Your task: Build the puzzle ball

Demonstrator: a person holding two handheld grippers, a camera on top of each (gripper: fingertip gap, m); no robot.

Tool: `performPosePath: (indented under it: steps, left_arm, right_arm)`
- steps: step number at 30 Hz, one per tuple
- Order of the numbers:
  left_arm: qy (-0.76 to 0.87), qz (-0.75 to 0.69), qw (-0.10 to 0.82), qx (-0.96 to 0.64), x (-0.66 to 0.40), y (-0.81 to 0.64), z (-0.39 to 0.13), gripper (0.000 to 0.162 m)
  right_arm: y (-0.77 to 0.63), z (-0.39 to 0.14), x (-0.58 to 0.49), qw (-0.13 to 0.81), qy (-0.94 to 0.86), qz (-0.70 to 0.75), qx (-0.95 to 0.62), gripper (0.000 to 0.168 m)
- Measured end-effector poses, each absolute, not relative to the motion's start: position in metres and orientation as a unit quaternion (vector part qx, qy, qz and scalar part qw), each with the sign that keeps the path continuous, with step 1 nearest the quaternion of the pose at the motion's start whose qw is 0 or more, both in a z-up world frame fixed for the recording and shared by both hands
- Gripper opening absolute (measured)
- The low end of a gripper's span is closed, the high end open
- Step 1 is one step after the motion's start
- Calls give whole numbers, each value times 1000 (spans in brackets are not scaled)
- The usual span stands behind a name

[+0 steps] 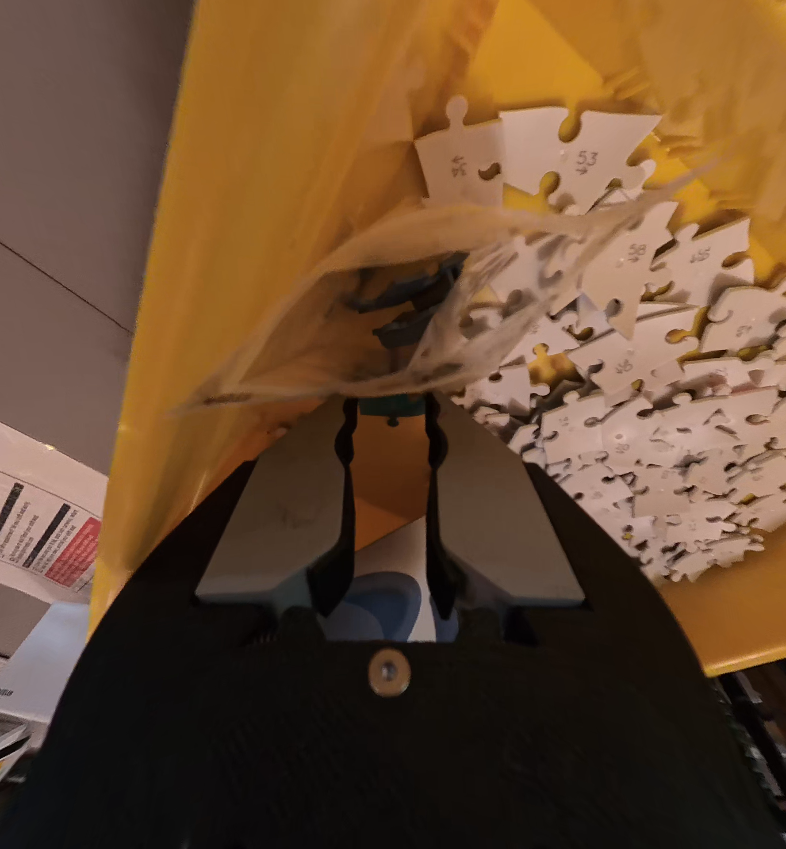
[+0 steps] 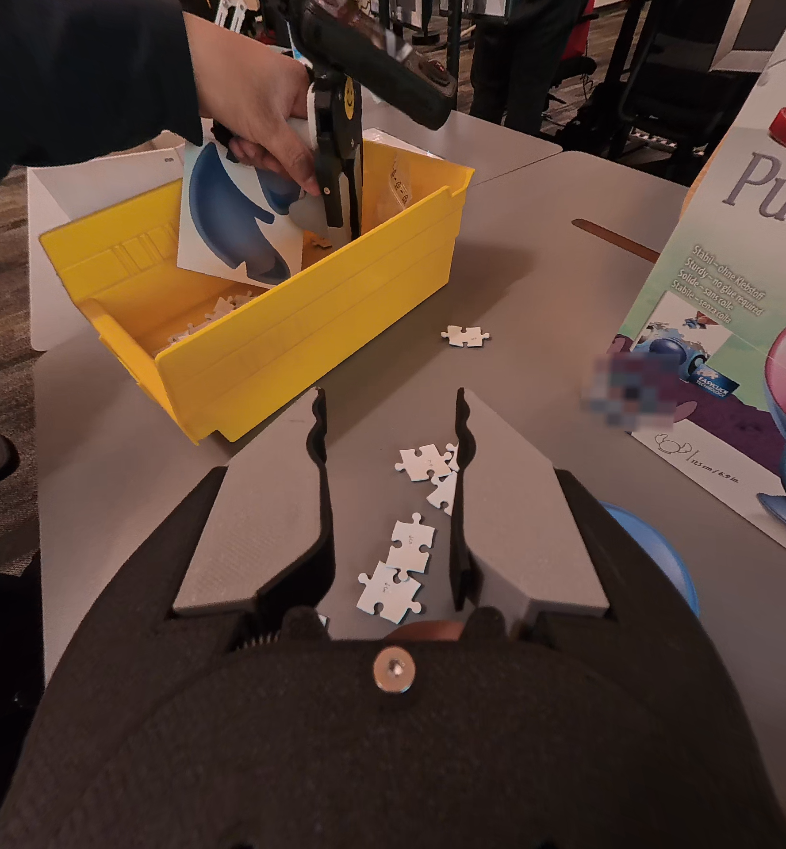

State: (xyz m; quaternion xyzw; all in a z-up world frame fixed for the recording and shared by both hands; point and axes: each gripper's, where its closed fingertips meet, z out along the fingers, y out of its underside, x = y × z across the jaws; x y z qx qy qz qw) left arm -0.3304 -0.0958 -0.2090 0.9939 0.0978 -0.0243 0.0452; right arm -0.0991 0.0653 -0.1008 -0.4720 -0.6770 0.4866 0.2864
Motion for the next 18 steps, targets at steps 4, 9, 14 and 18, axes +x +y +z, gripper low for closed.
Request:
performPosePath:
  steps: [4, 9, 14, 18]
  left_arm:
    - [97, -39, 41, 994, -334, -99, -199, 27]
    - [120, 38, -19, 992, -315, -91, -166, 26]
    - [119, 307, -62, 942, -230, -71, -144, 27]
    - [139, 330, 4, 934, -212, -77, -174, 28]
  right_arm:
    - [65, -100, -98, 287, -678, 487, -470, 54]
    - [63, -99, -97, 287, -680, 488, -467, 54]
    - [62, -99, -97, 288, -681, 487, -465, 54]
    - [63, -100, -98, 289, -678, 486, -469, 54]
